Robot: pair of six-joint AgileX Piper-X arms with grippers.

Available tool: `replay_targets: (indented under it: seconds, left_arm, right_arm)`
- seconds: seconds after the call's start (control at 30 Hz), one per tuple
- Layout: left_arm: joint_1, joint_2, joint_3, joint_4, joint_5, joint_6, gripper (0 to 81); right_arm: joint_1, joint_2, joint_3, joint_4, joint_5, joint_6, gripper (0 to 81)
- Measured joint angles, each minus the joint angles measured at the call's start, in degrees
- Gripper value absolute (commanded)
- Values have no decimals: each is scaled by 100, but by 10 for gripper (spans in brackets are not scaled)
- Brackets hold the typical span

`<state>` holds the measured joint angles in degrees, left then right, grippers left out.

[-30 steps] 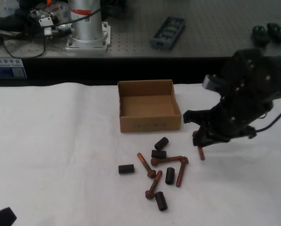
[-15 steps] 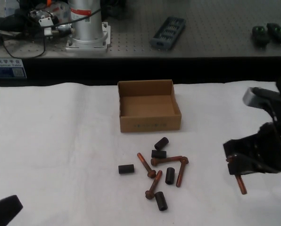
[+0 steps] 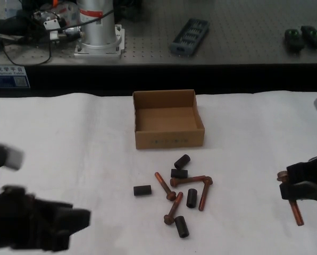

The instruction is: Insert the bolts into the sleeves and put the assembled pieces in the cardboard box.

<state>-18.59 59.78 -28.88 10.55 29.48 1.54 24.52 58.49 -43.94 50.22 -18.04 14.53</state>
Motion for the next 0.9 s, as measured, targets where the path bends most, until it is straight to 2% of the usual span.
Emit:
replay_targets:
  seconds: [0.3,0.33,0.53,0.7,0.8,0.9]
  left_arm:
    - [-467,2042,-1533,-4,-488,2468,381]
    - [-467,2042,-1569,-4,-499,2468,381]
    - [-806,3138,-2493,283,-631,3920,381]
    - [-964,3637,-2716,544,-732,5034,381]
    - [-1109,4083,-2865,597,-1065,5675,381]
    - [-1122,4274,-2887,597,-1230,5919,381]
  right_arm:
    - [0,-613,6,613,-12,-371,28]
    - [0,-679,6,610,-12,-389,28]
    - [0,-804,6,610,-12,-439,28]
    - [0,-804,6,610,-12,-560,28]
    - [0,-804,6,599,-12,-561,28]
    - [0,-804,6,599,-12,-561,28]
